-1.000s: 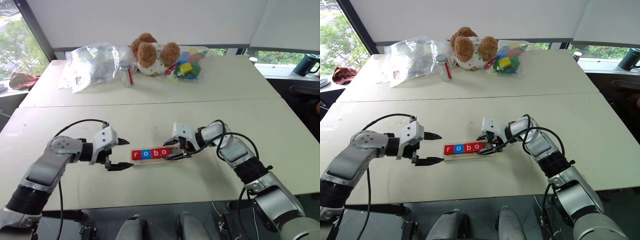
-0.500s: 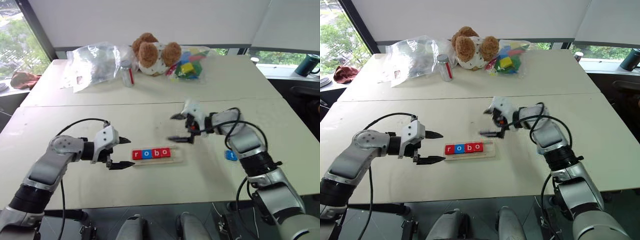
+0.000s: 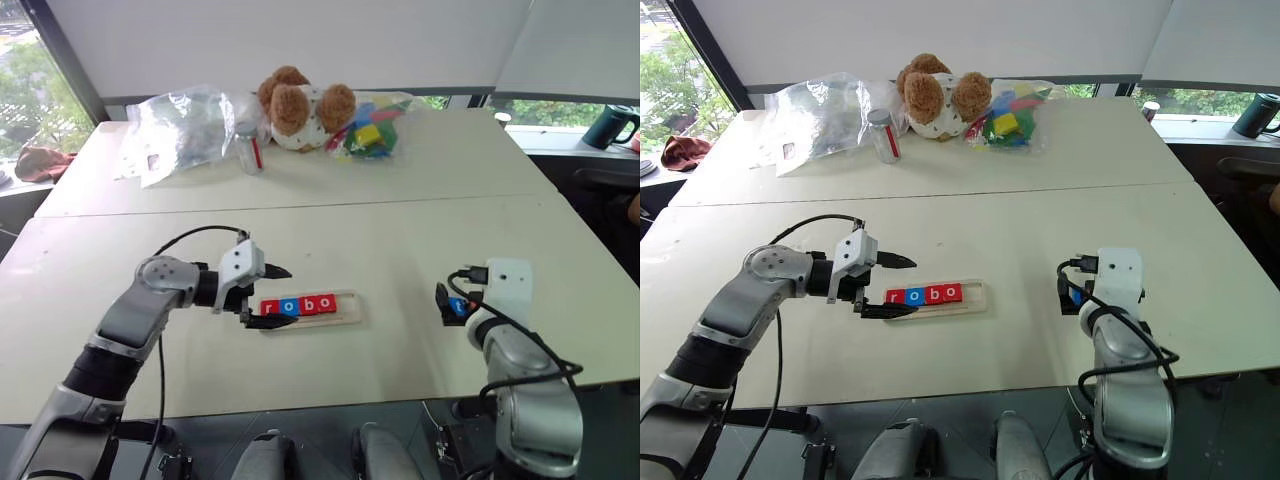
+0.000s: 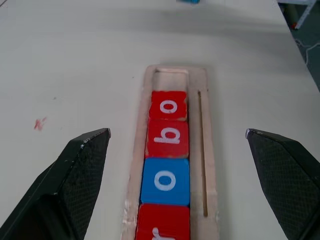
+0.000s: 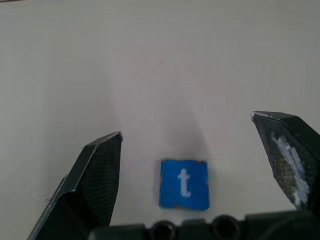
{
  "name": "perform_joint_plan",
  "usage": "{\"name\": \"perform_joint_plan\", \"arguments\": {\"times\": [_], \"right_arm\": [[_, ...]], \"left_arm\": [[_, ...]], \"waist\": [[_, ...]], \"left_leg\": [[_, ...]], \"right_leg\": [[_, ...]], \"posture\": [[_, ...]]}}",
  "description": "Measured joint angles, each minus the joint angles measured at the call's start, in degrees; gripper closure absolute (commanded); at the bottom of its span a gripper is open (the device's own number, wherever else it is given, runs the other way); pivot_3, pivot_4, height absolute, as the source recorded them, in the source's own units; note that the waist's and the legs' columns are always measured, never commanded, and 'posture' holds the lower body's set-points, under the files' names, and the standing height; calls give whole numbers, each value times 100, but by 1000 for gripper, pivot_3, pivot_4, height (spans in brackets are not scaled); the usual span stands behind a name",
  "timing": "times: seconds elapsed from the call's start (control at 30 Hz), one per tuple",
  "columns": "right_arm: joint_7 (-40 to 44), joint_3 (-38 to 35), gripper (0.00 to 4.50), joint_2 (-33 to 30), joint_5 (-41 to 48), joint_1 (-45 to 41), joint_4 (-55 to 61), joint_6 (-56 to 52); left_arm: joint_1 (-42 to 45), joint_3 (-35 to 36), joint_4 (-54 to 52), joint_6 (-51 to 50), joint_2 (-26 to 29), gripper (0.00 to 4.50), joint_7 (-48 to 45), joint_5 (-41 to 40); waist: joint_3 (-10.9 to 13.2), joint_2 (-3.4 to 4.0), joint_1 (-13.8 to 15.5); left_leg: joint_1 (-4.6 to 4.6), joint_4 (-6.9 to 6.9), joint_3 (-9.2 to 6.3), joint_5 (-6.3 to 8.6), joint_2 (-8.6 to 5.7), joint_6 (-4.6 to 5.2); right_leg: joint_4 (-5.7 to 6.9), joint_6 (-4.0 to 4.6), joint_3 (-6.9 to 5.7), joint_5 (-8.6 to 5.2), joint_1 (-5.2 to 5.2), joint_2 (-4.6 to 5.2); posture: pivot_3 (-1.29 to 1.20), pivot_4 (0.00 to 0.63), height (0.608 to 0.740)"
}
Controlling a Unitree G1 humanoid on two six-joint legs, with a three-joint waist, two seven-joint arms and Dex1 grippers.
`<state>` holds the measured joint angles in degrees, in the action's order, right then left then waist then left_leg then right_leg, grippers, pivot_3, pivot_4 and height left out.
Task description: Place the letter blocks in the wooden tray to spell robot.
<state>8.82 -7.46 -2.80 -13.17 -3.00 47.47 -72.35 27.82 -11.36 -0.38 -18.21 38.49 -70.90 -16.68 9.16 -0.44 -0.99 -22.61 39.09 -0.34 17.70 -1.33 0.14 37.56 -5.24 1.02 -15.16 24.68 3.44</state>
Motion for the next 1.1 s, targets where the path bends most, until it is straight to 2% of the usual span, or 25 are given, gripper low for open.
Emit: {"name": "perform_joint_plan", "arguments": {"times": [0.13,0.37,0.47,0.57,0.63,0.77,0.87,1.1], "right_arm": [[-150,-346,62,408,97,102,15,-367],[-134,-713,62,415,447,-171,-397,-396],[-117,-740,855,383,584,-212,-589,-197],[-160,-753,2466,376,679,-198,-668,-69],[-185,-747,3371,353,725,-175,-683,-5],[-169,-645,3356,88,788,-180,-803,95],[-39,-269,3356,-266,882,-198,-956,408],[174,319,3356,-111,1383,-289,-935,381]], "left_arm": [[7,-61,185,114,-41,0,-25,104],[-8,-99,196,129,-42,0,-6,148],[-54,-94,174,125,-36,0,17,149],[-130,-89,114,113,-27,0,72,147],[-158,-78,93,111,-6,0,103,147],[-177,-77,83,113,13,0,125,148],[-205,-76,82,170,29,0,225,208],[-242,-76,18,120,78,0,231,218]], "waist": [[0,0,5],[0,0,11],[0,0,5],[-1,-2,4],[-1,-2,4],[-1,-2,4],[-1,-2,-1],[0,-2,17]], "left_leg": [[17,3,3,1,-2,1],[17,2,0,1,-2,1],[18,1,1,1,-2,1],[19,2,1,1,-2,1],[19,2,1,1,-2,1],[20,3,2,1,-3,2],[20,2,2,1,-1,2],[18,-1,-1,1,2,2]], "right_leg": [[-4,0,-1,0,-20,-7],[-4,0,-4,0,-21,-5],[-5,0,-3,0,-21,-4],[-5,0,-1,0,-23,0],[-5,0,-2,0,-23,0],[-6,-1,-3,0,-25,0],[-6,-1,-3,0,-24,0],[-10,0,-3,-1,-23,1]], "posture": [[0,150,740],[0,150,740],[0,150,740],[0,150,740],[0,150,740],[0,150,740],[0,150,740],[0,150,740]]}}
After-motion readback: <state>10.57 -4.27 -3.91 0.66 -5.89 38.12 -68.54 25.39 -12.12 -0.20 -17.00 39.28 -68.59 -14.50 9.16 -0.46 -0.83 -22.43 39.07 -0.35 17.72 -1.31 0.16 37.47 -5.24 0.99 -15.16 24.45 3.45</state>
